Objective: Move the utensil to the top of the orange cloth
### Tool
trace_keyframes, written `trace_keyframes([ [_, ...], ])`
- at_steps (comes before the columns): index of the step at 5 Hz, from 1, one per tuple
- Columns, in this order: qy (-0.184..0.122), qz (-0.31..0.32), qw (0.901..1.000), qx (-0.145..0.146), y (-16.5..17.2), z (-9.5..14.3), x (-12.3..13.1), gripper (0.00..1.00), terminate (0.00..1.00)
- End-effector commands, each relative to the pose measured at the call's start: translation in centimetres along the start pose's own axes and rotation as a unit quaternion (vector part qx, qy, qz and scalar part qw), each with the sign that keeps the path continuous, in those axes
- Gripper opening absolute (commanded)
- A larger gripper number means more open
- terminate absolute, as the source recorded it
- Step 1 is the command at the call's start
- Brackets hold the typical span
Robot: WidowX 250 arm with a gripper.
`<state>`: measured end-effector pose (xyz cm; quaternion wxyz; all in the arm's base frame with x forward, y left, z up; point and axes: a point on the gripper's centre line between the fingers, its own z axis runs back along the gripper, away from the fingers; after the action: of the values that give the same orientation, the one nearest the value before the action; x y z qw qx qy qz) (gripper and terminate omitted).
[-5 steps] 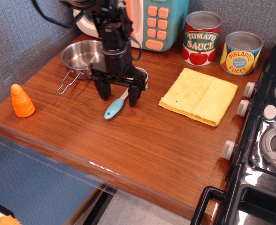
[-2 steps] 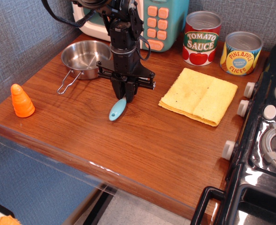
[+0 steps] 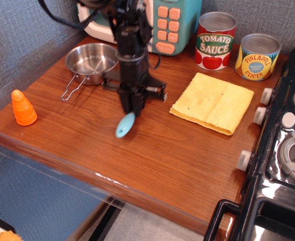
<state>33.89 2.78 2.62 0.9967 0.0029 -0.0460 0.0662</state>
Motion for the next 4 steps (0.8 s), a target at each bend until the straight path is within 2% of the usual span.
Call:
trace_keyframes([
  [1,-0.058,-0.074,0.9956,-0.005,-7.1,5.4,3.6,0.00,0.00],
  [2,-0.055,-0.099,0.9935,-0.010,-10.1,5.2,5.4,0.00,0.00],
  [3,-0.045,-0.094,0.9945,-0.009,-11.2,4.2,6.7,0.00,0.00],
  [4,-0.028,-0.076,0.9967,-0.008,-10.8,2.7,6.5,0.00,0.00],
])
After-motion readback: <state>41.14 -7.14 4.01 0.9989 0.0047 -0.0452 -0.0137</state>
